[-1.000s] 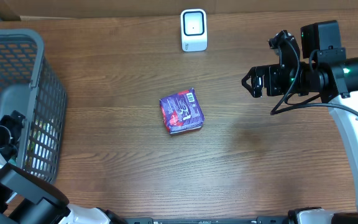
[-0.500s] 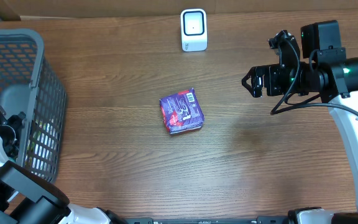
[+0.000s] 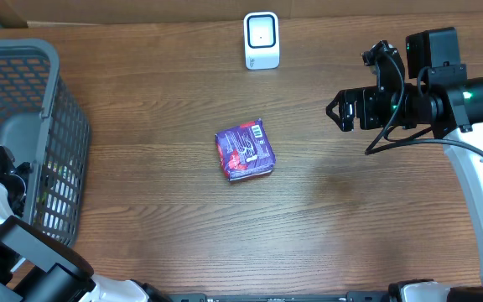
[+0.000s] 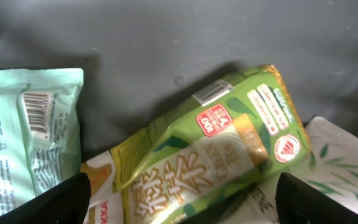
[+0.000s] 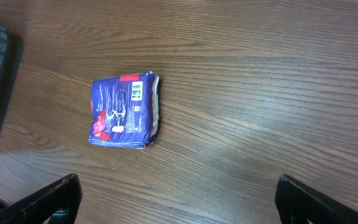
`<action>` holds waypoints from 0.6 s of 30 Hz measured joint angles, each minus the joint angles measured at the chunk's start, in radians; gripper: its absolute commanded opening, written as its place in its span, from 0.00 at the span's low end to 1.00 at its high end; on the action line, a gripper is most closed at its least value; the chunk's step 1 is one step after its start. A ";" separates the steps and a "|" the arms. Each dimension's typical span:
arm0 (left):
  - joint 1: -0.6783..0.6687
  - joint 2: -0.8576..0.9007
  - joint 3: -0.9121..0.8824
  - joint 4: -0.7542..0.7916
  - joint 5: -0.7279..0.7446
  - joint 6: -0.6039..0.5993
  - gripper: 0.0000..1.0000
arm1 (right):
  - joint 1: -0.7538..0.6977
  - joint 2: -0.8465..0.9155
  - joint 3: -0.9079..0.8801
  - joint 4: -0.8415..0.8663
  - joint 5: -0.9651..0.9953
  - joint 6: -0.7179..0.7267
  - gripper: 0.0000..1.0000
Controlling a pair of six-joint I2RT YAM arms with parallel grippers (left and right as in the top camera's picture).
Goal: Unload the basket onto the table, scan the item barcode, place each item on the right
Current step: 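Move the left gripper back into the basket toward the green drink box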
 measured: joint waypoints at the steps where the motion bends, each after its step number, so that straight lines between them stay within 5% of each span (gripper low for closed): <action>1: 0.000 0.000 -0.006 0.008 -0.007 0.000 0.86 | 0.000 0.000 0.000 0.000 0.000 0.000 1.00; 18: 0.000 -0.023 -0.113 0.167 -0.021 0.007 0.84 | 0.000 0.000 0.000 -0.008 0.000 0.000 1.00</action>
